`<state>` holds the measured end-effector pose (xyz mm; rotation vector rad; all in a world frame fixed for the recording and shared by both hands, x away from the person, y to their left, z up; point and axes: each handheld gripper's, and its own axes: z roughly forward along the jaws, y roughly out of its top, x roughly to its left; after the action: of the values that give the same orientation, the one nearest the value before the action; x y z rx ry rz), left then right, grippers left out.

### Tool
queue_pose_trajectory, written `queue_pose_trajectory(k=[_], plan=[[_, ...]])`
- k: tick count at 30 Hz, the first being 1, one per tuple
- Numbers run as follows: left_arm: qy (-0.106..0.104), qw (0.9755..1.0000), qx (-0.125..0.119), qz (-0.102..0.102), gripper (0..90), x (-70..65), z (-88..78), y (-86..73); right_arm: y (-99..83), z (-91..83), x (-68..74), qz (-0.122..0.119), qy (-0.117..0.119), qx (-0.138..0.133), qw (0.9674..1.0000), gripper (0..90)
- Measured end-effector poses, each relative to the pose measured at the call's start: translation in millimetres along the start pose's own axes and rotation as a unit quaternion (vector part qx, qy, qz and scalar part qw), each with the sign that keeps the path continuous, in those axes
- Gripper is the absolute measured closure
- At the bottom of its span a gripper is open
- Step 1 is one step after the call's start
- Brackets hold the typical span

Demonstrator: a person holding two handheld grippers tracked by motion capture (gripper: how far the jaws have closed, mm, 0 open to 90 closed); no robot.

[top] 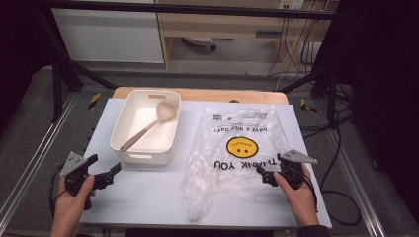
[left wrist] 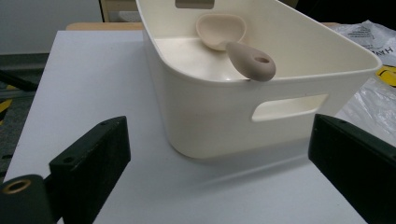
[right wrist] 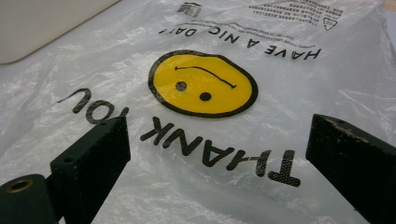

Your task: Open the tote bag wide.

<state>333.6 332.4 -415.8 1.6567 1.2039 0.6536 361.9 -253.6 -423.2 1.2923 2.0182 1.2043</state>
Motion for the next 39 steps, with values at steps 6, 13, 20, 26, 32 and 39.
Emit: queue_pose_trajectory(k=[6,13,20,26,32,39], plan=[[0.000,1.0000,0.001,0.000,5.2,-0.5,0.6,0.1,1.6,-1.7,10.3,-0.024,0.000,0.014,0.9996,4.6],[0.000,1.0000,0.006,-0.002,5.2,-0.2,1.5,-0.1,5.8,-4.5,14.4,-0.033,-0.009,0.020,0.9992,4.7],[0.003,0.9999,0.011,-0.006,5.2,0.6,2.2,-0.8,17.9,-16.0,11.1,-0.034,-0.021,0.007,0.9992,5.4],[0.005,0.9999,0.012,-0.008,5.2,0.3,2.8,-1.1,21.6,-25.2,2.0,-0.038,-0.023,0.007,0.9990,5.4],[0.006,0.9999,0.013,-0.008,5.2,0.4,3.3,-1.0,18.0,-33.5,-16.1,-0.028,-0.029,0.020,0.9990,8.1],[0.008,0.9998,0.017,-0.011,5.2,1.7,3.3,-1.8,19.4,-36.9,-36.6,-0.015,-0.053,0.037,0.9978,19.9]])
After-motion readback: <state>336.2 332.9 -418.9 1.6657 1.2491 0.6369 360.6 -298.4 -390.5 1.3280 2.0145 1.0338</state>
